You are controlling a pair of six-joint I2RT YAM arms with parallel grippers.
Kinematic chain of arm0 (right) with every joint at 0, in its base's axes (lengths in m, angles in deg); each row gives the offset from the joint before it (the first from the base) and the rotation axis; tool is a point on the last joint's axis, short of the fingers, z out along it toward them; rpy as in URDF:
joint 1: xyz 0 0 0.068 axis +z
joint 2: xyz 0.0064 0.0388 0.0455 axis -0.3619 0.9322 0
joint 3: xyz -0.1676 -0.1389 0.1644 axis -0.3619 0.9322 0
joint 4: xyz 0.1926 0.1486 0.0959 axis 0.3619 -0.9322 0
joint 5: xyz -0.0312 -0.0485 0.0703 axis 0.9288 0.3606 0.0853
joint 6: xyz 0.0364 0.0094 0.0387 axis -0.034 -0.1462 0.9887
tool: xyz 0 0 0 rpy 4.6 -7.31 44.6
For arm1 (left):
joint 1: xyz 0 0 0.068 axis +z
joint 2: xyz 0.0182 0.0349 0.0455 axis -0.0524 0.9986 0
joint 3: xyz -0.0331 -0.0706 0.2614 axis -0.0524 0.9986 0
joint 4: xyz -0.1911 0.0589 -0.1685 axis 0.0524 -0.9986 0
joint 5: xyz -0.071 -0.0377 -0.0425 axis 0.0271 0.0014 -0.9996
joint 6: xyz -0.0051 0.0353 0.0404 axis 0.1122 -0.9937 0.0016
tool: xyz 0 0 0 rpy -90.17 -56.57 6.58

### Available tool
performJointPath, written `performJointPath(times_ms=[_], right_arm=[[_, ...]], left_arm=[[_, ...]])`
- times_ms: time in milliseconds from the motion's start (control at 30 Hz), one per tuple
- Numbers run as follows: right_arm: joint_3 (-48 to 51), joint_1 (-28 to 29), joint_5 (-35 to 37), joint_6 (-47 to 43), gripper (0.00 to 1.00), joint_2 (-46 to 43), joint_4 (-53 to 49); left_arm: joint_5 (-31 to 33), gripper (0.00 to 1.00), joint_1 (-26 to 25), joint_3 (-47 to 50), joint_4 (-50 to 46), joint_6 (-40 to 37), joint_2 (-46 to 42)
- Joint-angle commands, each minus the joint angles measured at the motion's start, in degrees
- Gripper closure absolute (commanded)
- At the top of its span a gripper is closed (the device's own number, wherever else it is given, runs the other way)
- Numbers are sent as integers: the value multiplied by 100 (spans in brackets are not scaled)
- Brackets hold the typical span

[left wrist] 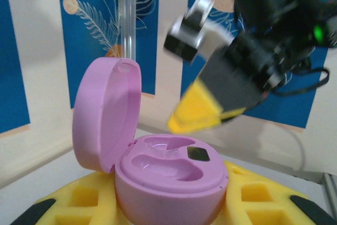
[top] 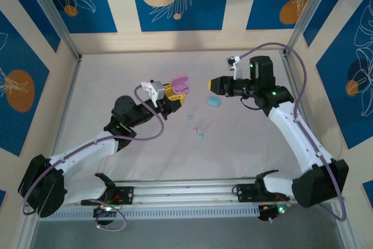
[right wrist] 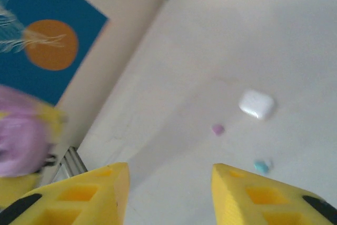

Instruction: Insert the wireless bluetooth earbuds into the charging case

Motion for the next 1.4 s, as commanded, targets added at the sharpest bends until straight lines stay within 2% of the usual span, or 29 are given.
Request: performJointPath(times_ms=[0, 100, 333, 567, 833, 1367], right_arm=[[169, -25, 193, 644, 57, 464, -813], [196, 101, -50, 537, 57, 1015, -1035], [-415, 857, 621, -66, 57, 2416, -1866], [-1080, 1517, 1507, -610, 57, 3294, -2323], [-1449, 1922, 2241, -1157, 59, 3830, -2764], [-1757, 2207, 2712, -1524, 64, 4388, -2767]], left_arm=[[345, 75, -49, 54, 327, 8, -231], [405, 75, -49, 46, 256, -46, -330], [540, 74, -52, 42, 71, -72, -575], [674, 74, -56, 46, -146, -140, -793], [727, 74, -50, 45, -209, -168, -860], [744, 73, -49, 11, -323, -112, -861]])
